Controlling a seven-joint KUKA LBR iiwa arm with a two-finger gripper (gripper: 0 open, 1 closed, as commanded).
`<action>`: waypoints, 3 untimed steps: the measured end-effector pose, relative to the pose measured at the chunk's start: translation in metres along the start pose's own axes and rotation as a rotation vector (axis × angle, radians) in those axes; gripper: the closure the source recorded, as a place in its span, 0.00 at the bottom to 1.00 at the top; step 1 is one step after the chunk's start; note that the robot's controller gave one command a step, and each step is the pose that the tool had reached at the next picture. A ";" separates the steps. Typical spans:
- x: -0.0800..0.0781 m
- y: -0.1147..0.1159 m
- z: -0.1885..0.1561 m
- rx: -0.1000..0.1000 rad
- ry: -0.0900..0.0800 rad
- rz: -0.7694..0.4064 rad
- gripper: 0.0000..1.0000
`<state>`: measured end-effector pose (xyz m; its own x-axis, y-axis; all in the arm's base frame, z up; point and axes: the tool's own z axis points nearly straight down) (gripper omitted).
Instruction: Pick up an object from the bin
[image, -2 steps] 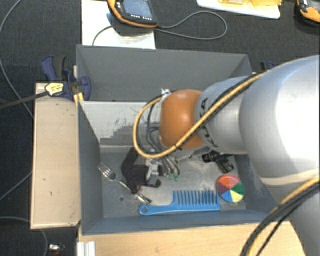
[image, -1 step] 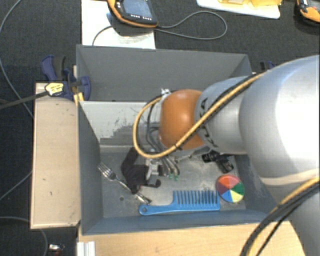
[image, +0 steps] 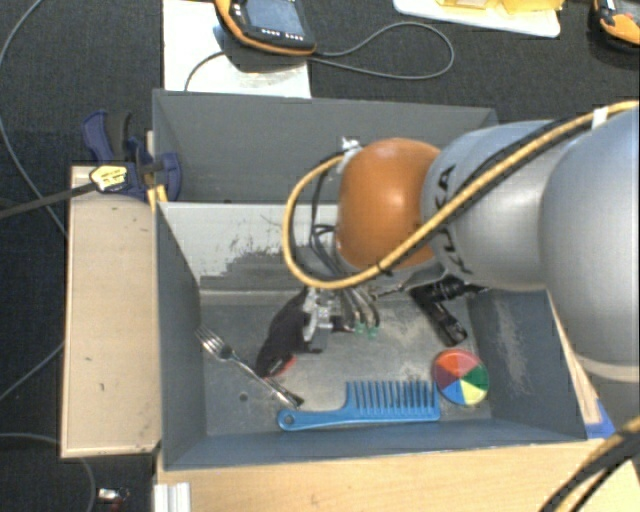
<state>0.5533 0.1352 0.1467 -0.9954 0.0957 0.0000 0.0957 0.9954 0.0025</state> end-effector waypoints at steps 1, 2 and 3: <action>-0.001 0.001 0.021 -0.004 -0.009 0.072 1.00; 0.004 0.031 0.055 0.000 -0.004 -0.144 1.00; 0.003 0.021 0.071 0.001 0.000 0.068 0.00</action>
Offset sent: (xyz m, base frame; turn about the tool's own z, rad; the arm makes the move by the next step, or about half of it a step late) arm -0.0009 0.0529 -0.0692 -0.2925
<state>0.5522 0.1564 0.0755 -0.9867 0.1627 0.0000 0.1627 0.9867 0.0018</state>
